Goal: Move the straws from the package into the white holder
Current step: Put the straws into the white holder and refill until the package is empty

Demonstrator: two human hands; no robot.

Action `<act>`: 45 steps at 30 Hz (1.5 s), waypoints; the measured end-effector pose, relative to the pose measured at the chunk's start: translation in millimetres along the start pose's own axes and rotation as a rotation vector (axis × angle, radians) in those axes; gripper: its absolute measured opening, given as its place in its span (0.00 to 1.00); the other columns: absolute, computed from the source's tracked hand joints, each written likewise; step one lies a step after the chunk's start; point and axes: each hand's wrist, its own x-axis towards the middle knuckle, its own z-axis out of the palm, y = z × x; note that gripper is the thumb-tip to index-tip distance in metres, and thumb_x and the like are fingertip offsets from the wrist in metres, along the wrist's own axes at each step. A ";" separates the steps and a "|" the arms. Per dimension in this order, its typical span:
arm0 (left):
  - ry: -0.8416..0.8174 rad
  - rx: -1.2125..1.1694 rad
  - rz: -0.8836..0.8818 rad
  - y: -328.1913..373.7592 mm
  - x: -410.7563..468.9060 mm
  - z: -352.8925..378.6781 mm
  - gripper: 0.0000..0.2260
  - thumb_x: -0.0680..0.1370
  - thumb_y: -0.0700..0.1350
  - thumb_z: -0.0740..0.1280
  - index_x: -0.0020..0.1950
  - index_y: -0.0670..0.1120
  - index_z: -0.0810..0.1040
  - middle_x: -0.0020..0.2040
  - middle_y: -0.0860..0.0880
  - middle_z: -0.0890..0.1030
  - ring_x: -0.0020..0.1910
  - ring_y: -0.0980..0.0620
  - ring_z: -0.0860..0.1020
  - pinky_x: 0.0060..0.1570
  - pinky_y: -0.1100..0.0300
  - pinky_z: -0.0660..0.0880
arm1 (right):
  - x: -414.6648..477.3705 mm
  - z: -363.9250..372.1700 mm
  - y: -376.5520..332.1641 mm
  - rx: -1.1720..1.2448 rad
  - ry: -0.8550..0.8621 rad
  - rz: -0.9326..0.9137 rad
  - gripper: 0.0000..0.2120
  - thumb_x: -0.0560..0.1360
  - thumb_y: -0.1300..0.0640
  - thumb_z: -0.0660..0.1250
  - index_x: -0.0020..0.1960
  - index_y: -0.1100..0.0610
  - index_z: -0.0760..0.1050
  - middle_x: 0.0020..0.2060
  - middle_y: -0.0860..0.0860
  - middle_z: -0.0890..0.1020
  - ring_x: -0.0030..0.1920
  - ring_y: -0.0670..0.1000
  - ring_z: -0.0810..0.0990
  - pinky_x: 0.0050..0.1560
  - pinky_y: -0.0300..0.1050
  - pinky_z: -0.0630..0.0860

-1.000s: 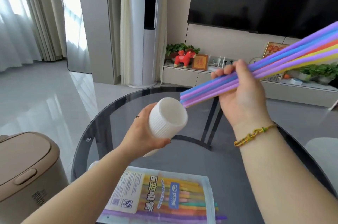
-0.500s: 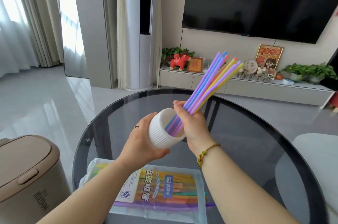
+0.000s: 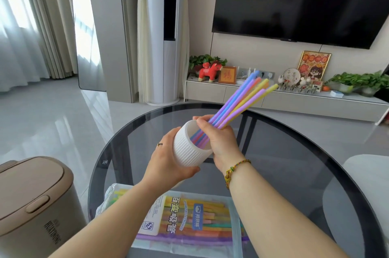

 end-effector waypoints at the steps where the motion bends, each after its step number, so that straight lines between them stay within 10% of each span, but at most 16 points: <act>1: 0.007 0.000 -0.009 -0.1 0.9 0.2 0.40 0.58 0.47 0.77 0.64 0.57 0.58 0.54 0.58 0.67 0.55 0.55 0.66 0.51 0.57 0.66 | 0.9 1.2 -0.4 -0.002 -0.015 0.016 0.07 0.72 0.58 0.67 0.36 0.50 0.74 0.37 0.47 0.78 0.41 0.46 0.75 0.42 0.40 0.73; 14: 0.060 0.004 -0.056 -2.3 7.8 -1.7 0.40 0.59 0.48 0.77 0.65 0.54 0.58 0.54 0.58 0.66 0.54 0.55 0.66 0.51 0.56 0.65 | 13.3 1.9 -6.5 -0.065 -0.017 -0.009 0.02 0.72 0.56 0.66 0.41 0.51 0.73 0.37 0.47 0.78 0.39 0.43 0.77 0.36 0.35 0.71; 23: 0.127 -0.103 -0.222 -3.8 19.4 -9.3 0.39 0.62 0.47 0.76 0.66 0.49 0.58 0.54 0.53 0.66 0.53 0.53 0.65 0.50 0.53 0.65 | 14.1 -6.4 -5.4 -0.052 -0.083 -0.013 0.25 0.71 0.55 0.67 0.66 0.56 0.64 0.52 0.47 0.74 0.47 0.36 0.72 0.45 0.31 0.67; 35: 0.120 -0.142 -0.224 -16.0 7.8 -11.8 0.37 0.67 0.47 0.73 0.70 0.49 0.55 0.69 0.45 0.65 0.62 0.50 0.65 0.61 0.43 0.64 | -25.6 -66.2 27.7 -0.161 0.096 0.076 0.05 0.75 0.56 0.61 0.43 0.47 0.72 0.46 0.47 0.79 0.50 0.46 0.76 0.54 0.39 0.67; 41: 0.341 0.034 -0.305 -22.2 -46.0 -11.1 0.24 0.72 0.48 0.67 0.66 0.45 0.65 0.66 0.43 0.70 0.65 0.44 0.66 0.64 0.46 0.63 | -66.8 -101.2 57.6 -0.292 0.191 0.135 0.04 0.75 0.61 0.61 0.46 0.55 0.75 0.47 0.49 0.78 0.48 0.46 0.74 0.42 0.31 0.67; 45: 0.088 0.287 -0.098 -21.2 -85.0 2.4 0.17 0.73 0.46 0.67 0.60 0.45 0.73 0.63 0.44 0.74 0.63 0.46 0.69 0.65 0.51 0.61 | -92.1 -114.3 76.6 -0.425 0.199 0.181 0.08 0.76 0.62 0.59 0.52 0.59 0.75 0.50 0.50 0.77 0.52 0.47 0.73 0.53 0.38 0.66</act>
